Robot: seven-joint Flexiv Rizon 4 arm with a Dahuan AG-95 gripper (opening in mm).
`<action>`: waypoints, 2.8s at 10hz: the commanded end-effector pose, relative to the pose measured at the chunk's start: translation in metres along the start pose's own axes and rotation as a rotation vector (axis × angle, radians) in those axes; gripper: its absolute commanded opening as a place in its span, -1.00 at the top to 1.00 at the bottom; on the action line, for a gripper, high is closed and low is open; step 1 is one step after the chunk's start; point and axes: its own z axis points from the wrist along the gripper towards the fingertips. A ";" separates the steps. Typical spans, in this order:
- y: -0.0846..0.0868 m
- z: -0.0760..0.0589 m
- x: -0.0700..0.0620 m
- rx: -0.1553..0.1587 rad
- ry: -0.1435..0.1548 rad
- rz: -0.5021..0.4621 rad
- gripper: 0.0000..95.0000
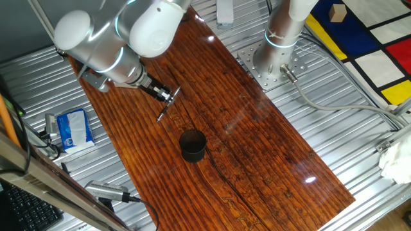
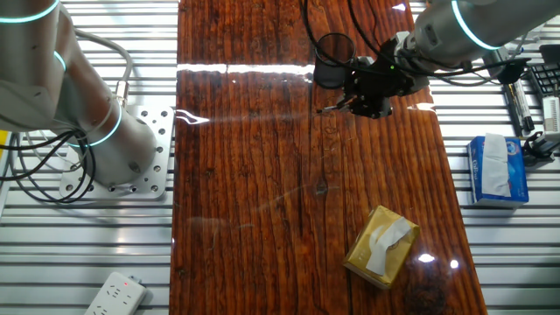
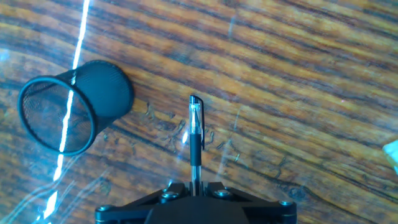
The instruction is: Put the pen into the pen holder
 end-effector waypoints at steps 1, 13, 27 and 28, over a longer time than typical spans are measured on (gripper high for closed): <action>0.004 -0.002 0.005 -0.022 0.015 -0.009 1.00; 0.070 -0.001 0.015 -0.044 0.031 0.061 1.00; 0.141 0.027 -0.011 -0.068 0.101 0.105 1.00; 0.142 0.028 -0.012 -0.072 0.109 0.104 1.00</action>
